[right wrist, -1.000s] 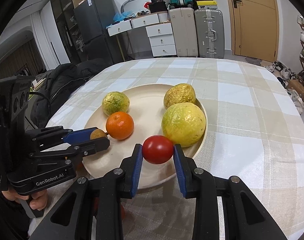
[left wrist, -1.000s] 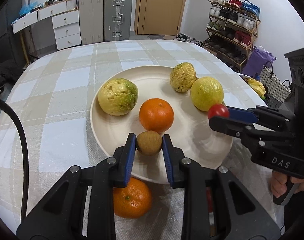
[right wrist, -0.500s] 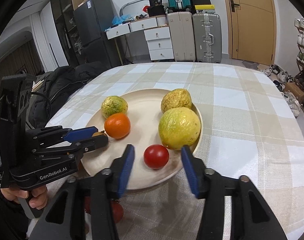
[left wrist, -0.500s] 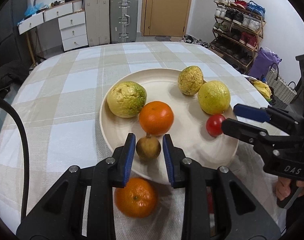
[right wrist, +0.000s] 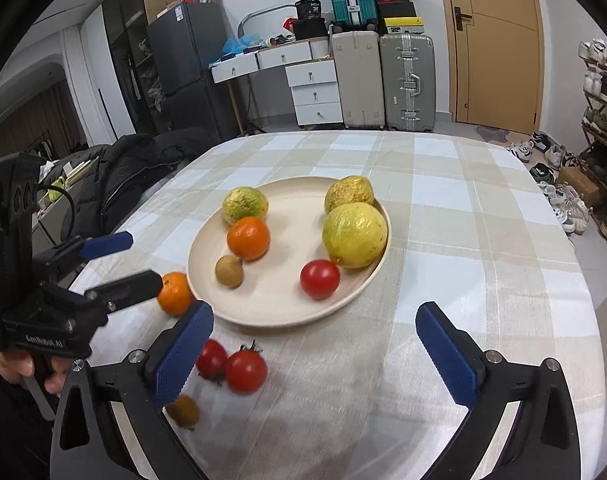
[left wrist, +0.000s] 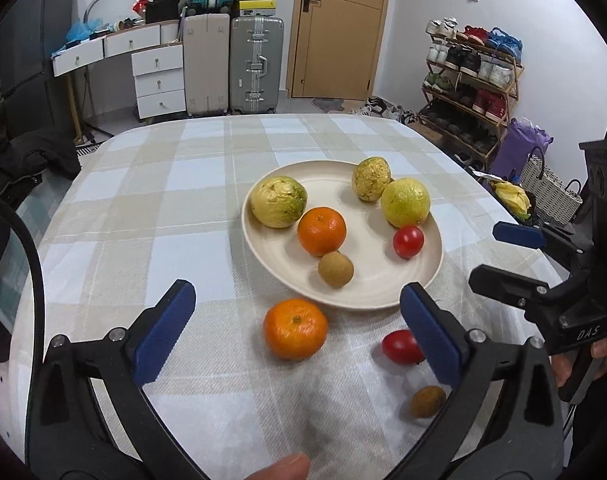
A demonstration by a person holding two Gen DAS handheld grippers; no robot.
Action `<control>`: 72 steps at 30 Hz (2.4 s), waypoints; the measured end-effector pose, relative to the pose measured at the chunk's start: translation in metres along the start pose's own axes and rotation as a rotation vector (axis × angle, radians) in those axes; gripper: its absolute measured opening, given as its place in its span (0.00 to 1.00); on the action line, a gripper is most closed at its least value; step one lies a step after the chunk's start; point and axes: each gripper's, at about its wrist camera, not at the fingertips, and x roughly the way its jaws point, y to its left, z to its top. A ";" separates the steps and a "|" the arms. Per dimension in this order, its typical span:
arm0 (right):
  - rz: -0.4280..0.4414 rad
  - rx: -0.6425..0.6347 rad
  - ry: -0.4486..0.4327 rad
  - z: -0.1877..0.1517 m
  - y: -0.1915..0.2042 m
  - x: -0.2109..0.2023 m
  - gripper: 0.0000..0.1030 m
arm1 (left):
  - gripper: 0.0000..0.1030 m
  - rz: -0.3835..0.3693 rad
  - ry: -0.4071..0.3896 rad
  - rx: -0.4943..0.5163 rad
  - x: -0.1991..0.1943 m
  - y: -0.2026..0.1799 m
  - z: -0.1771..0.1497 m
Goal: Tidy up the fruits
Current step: 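Move both open tools back toward the tomatoes and tangerine on the cloth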
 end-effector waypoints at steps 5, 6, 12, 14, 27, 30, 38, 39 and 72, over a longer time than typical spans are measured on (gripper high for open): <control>0.000 -0.030 0.003 -0.009 0.008 -0.004 1.00 | 0.99 0.011 -0.008 0.005 -0.015 0.003 -0.008; 0.006 -0.038 0.013 -0.010 0.010 -0.002 1.00 | 0.99 0.016 -0.010 0.011 -0.016 0.003 -0.009; 0.004 -0.065 0.052 -0.017 0.014 0.004 1.00 | 0.99 0.010 0.003 0.029 -0.017 -0.001 -0.013; 0.002 -0.071 0.065 -0.018 0.015 0.008 1.00 | 0.99 0.007 0.013 0.027 -0.015 -0.003 -0.015; -0.040 -0.076 0.169 -0.031 0.007 0.032 1.00 | 0.99 0.012 0.077 0.027 0.007 -0.001 -0.022; -0.024 -0.057 0.173 -0.031 0.005 0.034 1.00 | 0.99 0.012 0.087 0.021 0.011 0.000 -0.022; -0.015 -0.073 0.192 -0.033 0.011 0.040 1.00 | 0.99 0.015 0.108 0.019 0.018 0.001 -0.025; -0.015 -0.074 0.197 -0.033 0.013 0.041 1.00 | 0.99 0.015 0.109 0.020 0.018 0.001 -0.025; 0.050 -0.203 0.180 -0.038 0.043 0.034 0.46 | 0.99 0.018 0.142 0.013 0.029 0.004 -0.027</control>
